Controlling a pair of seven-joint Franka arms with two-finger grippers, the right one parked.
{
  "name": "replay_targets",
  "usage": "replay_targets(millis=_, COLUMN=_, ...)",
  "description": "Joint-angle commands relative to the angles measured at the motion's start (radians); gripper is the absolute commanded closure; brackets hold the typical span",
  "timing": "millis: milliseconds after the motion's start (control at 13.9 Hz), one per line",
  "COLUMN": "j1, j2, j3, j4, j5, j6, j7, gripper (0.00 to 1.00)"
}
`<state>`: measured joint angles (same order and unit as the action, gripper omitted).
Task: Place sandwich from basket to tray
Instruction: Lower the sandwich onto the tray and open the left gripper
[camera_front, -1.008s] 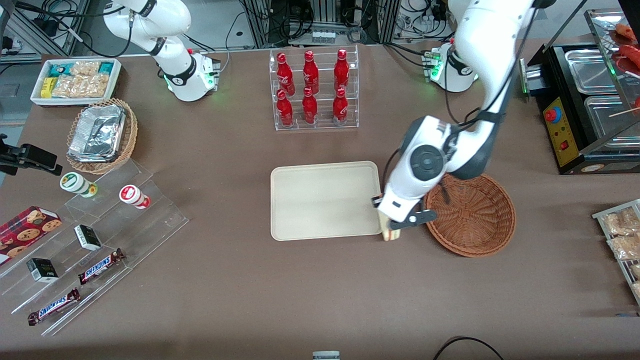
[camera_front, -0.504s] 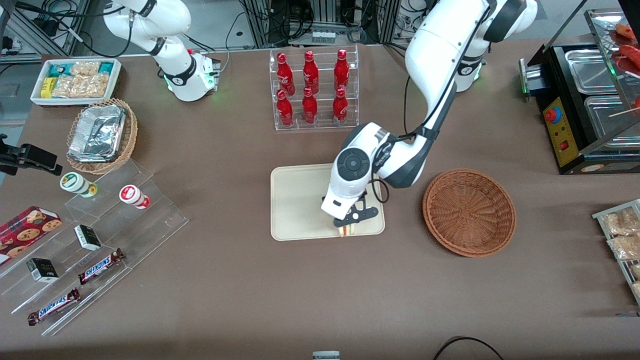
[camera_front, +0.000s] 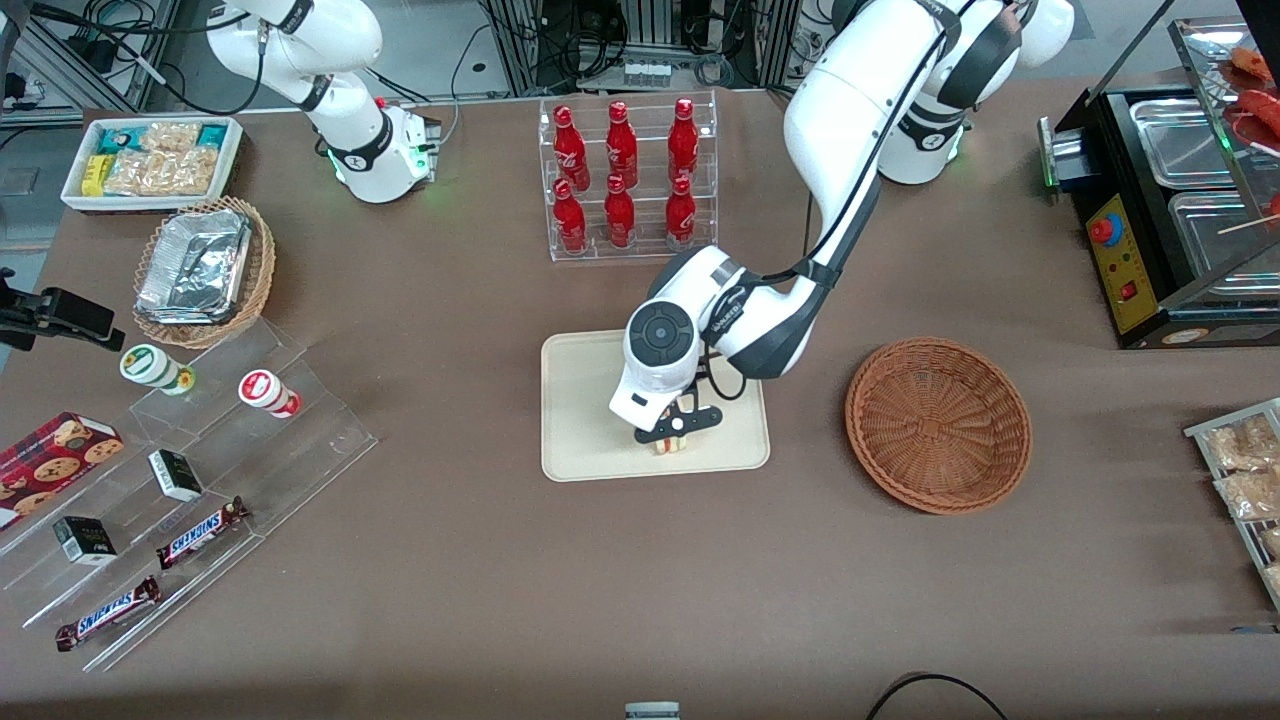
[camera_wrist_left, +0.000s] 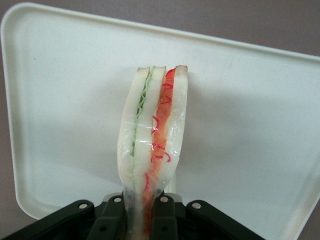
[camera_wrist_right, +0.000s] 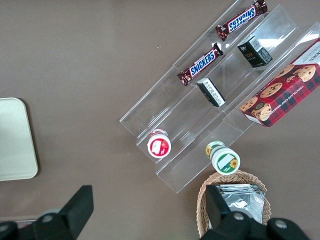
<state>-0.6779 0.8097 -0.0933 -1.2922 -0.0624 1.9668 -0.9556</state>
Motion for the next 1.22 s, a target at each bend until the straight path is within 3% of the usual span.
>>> replay_targets(millis=0, j1=-0.011, j2=0.035, j3=-0.012, j4=0.047, j5=-0.008, j6=-0.023, j7=-0.052, gripper=1.0)
replay_targets(millis=360, j1=-0.015, j2=0.049, j3=-0.019, j4=0.051, j5=0.003, j6=-0.02, j7=-0.09, gripper=1.0)
replay_targets(millis=432, j1=-0.032, j2=0.051, j3=-0.014, j4=0.053, j5=0.004, j6=-0.02, j7=-0.089, gripper=0.67)
replay_targets(millis=504, j1=-0.035, j2=0.051, j3=-0.013, j4=0.057, j5=0.004, j6=-0.02, j7=-0.092, gripper=0.26)
replay_targets(millis=576, j1=-0.037, j2=0.051, j3=-0.013, j4=0.059, j5=0.004, j6=-0.02, j7=-0.092, gripper=0.0)
replay_targets(millis=1152, j1=-0.026, j2=-0.065, j3=0.006, j4=0.111, j5=0.004, j6=-0.075, j7=-0.039, gripper=0.0)
